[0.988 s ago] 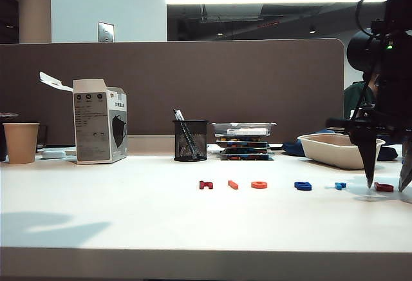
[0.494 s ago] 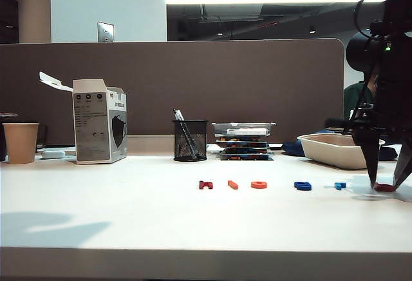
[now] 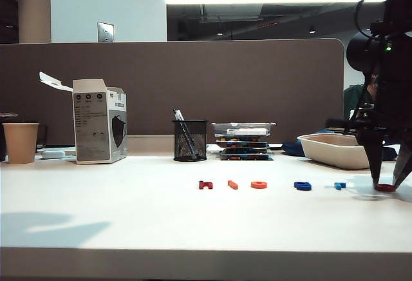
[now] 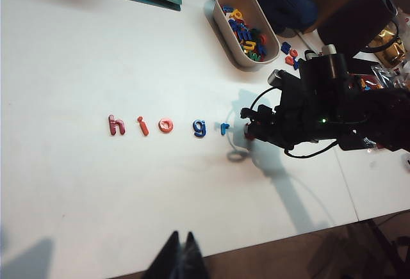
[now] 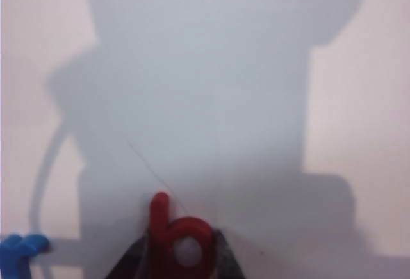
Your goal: Select the appropriate letters from the row of letter magnets placed on the table to arrange into the word "big".
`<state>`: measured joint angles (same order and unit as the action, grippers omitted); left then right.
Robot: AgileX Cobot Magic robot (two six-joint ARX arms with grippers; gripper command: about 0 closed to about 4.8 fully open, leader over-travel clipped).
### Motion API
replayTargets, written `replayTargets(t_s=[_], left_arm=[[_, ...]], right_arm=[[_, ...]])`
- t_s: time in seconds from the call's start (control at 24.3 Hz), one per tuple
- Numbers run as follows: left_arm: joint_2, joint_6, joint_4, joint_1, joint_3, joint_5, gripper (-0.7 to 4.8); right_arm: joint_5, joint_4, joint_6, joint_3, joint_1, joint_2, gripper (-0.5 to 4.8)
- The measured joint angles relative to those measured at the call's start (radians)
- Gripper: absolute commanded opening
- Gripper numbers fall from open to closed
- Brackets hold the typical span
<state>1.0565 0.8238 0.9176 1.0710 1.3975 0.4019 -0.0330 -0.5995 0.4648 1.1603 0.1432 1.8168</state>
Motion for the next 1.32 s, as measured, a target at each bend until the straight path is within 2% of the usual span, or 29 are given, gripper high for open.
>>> replayTargets(t_s=[0.95, 1.32], left_arm=[[0.000, 0.000, 0.000, 0.000, 0.000, 0.000, -0.05], [0.000, 0.000, 0.000, 0.000, 0.000, 0.000, -0.05]], right_arm=[[0.007, 0.042, 0.000, -0.001, 0.002, -0.003, 0.84], [0.070, 0.020, -0.019, -0.016, 0.020, -0.031, 0.84]])
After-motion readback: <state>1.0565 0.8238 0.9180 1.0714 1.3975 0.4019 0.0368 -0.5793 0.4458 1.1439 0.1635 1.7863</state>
